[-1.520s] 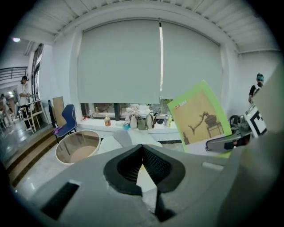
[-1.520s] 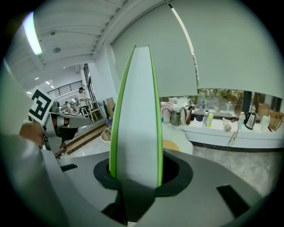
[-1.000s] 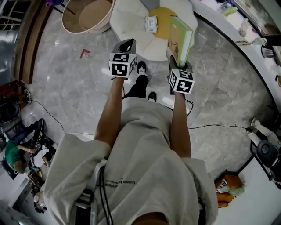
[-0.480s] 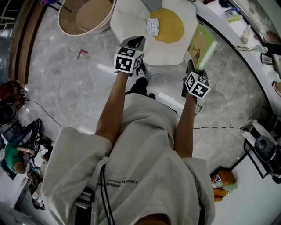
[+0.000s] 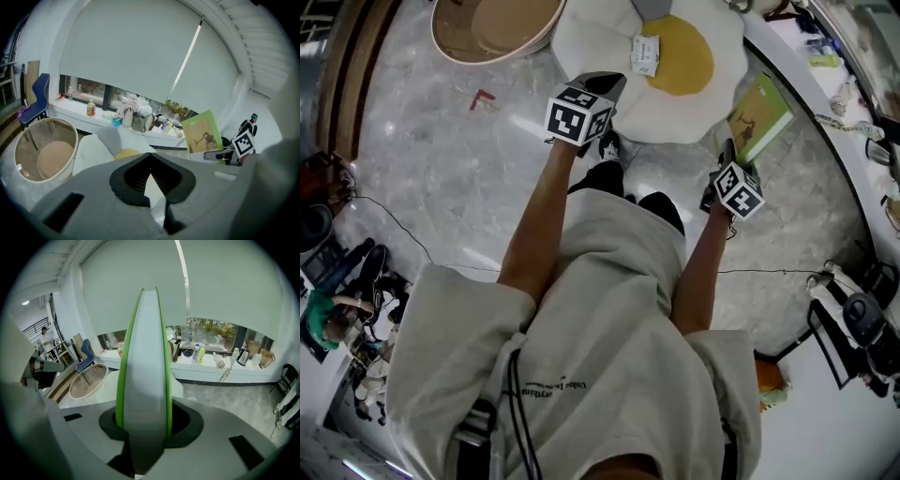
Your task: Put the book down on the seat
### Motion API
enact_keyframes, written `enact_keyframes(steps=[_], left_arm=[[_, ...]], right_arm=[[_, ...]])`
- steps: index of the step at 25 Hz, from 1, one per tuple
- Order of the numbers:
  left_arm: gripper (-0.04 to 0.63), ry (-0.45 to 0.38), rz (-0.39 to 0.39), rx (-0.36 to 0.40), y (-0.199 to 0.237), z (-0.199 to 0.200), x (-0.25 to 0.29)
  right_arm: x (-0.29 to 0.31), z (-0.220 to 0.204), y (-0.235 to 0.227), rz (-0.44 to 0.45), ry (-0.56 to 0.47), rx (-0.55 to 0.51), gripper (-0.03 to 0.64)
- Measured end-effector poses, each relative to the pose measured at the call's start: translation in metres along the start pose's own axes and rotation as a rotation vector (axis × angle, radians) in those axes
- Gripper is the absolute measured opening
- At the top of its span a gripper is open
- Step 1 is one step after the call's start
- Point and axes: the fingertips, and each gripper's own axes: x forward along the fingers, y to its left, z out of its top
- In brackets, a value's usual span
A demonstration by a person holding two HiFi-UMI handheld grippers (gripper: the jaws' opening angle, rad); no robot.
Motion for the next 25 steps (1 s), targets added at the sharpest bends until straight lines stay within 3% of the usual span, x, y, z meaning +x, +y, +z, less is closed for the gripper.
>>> enact_keyframes(steps=[4,7,12,16,25], left_arm=[[0.008,0.026,-0.014,-0.014,0.009,-0.005,0.002],[0.008,0.052,-0.065,-0.040,0.011,-0.012,0.004],[0.008,0.040,-0.062,-0.073,0.017,-0.015,0.001],[0.008,0.038,-0.090,-0.106,0.020,-0.004,0.003],[0.008,-0.016,0.018,-0.145,0.025,0.017,0.020]], right_arm=[[0.011,0.008,0.018,0.022,0.000,-0.019,0.135],[0.019,0.012,0.033,0.046,0.005,-0.055,0.135],[0.027,0.010,0.050,0.078,0.029,-0.108,0.135],[0.037,0.032,0.057,0.108,0.012,-0.121,0.135],[0.072,0.070,0.055,0.206,0.011,-0.195,0.135]])
